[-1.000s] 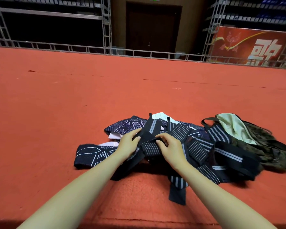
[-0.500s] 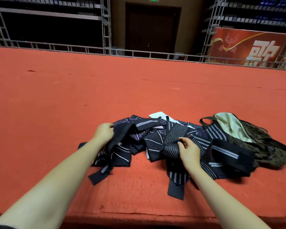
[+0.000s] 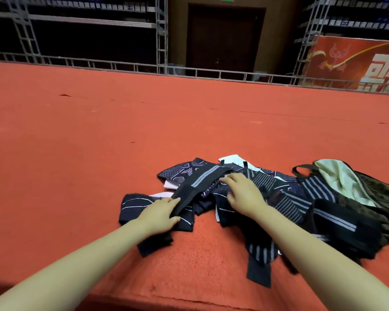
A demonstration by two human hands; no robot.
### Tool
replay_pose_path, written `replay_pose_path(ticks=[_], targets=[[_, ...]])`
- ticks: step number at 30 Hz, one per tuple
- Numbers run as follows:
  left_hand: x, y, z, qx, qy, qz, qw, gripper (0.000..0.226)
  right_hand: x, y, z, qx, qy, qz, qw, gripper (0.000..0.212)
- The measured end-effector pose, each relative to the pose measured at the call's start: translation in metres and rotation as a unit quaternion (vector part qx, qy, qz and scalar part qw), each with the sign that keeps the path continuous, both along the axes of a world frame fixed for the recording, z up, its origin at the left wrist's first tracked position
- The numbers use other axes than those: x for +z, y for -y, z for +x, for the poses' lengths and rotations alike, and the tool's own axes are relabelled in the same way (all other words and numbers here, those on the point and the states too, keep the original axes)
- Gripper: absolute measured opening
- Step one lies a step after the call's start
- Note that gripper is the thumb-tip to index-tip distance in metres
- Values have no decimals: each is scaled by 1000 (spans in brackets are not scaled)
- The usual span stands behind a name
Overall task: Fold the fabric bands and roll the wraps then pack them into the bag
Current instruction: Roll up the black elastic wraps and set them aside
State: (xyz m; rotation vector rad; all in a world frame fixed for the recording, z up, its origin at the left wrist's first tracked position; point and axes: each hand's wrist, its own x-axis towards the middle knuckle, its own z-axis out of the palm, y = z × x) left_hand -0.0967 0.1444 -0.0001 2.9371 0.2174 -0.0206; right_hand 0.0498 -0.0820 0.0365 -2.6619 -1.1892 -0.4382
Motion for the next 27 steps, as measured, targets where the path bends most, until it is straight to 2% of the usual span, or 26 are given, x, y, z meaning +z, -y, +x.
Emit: replay_pose_path(ticks=[3, 9, 13, 15, 18, 21, 24, 27], targets=[[0, 0, 1, 28, 66, -36, 997, 45, -16, -22, -14, 55, -51, 11, 997, 53], [11, 2, -3, 84, 184, -129, 971, 37, -21, -50, -24, 69, -89, -2, 994, 62], [39, 5, -16, 62, 291, -228, 927, 38, -9, -60, -26, 85, -56, 48, 994, 37], [55, 8, -23, 48, 331, -246, 910, 35, 1, -62, -28, 97, -90, 94, 987, 21], [69, 3, -29, 28, 317, -211, 924, 20, 23, -57, -37, 90, -172, 203, 960, 6], [77, -4, -33, -29, 272, -199, 941, 34, 48, -44, -47, 97, -166, 295, 936, 12], [87, -6, -31, -53, 313, -217, 923, 37, 73, -34, -56, 139, -130, 299, 935, 15], [96, -4, -26, -67, 334, -243, 908, 32, 100, -25, -65, 163, -142, 270, 938, 14]])
